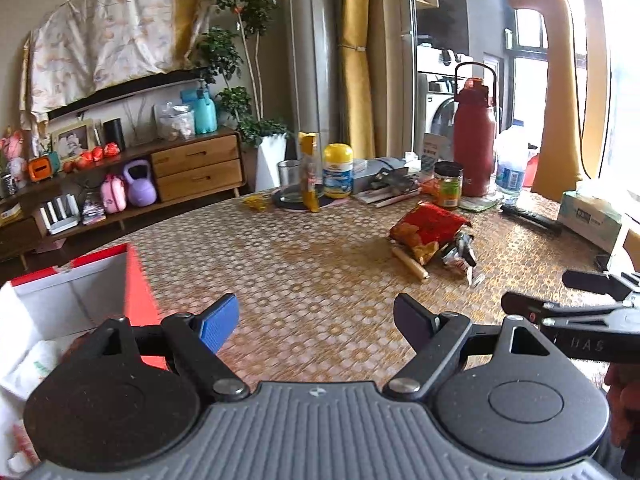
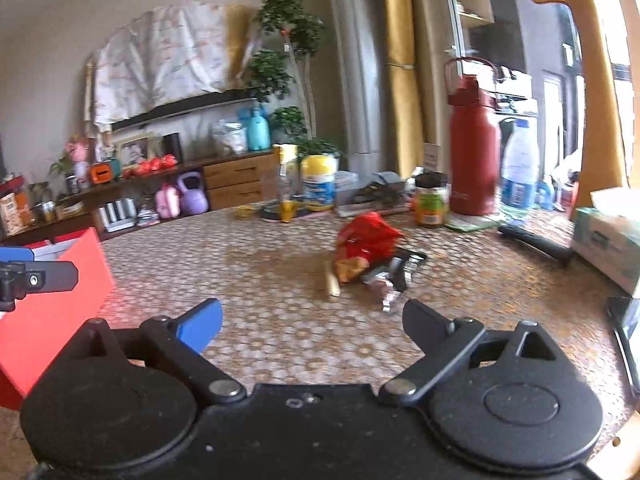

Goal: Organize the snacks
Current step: 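Move both grippers back over the snack pile on the table, then grasp the cream stick snack with the left gripper while the right grasps the small wrapped candy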

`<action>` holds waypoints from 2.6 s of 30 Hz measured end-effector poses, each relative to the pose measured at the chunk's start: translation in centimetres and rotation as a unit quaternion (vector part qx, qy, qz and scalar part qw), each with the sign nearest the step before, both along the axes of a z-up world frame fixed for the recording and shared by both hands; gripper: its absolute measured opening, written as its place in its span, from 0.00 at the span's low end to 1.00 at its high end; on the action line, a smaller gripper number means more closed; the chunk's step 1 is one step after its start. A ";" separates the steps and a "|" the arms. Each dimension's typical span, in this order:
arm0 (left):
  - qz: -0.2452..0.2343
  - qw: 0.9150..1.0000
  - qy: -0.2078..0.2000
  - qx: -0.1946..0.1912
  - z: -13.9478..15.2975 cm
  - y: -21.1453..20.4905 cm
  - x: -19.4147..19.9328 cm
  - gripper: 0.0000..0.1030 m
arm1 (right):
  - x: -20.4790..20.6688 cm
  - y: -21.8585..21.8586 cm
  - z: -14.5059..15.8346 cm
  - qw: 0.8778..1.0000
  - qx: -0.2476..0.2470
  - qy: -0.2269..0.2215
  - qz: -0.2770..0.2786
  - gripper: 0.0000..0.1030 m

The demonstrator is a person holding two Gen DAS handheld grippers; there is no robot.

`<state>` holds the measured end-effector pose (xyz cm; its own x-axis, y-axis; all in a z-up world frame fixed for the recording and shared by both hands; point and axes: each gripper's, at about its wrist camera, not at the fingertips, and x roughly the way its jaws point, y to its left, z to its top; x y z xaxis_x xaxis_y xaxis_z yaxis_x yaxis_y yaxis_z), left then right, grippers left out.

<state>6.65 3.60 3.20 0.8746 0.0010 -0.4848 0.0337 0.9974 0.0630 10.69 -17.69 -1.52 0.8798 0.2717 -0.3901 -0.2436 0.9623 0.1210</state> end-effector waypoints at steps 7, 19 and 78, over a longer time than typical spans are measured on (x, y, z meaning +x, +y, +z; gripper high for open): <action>-0.020 1.000 0.013 0.000 -1.4 -2.7 4.2 0.82 | 2.2 -1.9 -1.6 0.999 -0.009 0.016 -0.028 0.92; -0.062 0.997 0.045 0.015 -4.1 -7.2 11.8 0.82 | 6.1 -3.6 -3.2 0.999 -0.019 0.033 -0.036 0.90; -0.085 0.988 0.126 -0.027 -7.7 -6.3 18.6 0.11 | 14.9 -1.1 -6.2 0.995 -0.053 0.087 0.017 0.17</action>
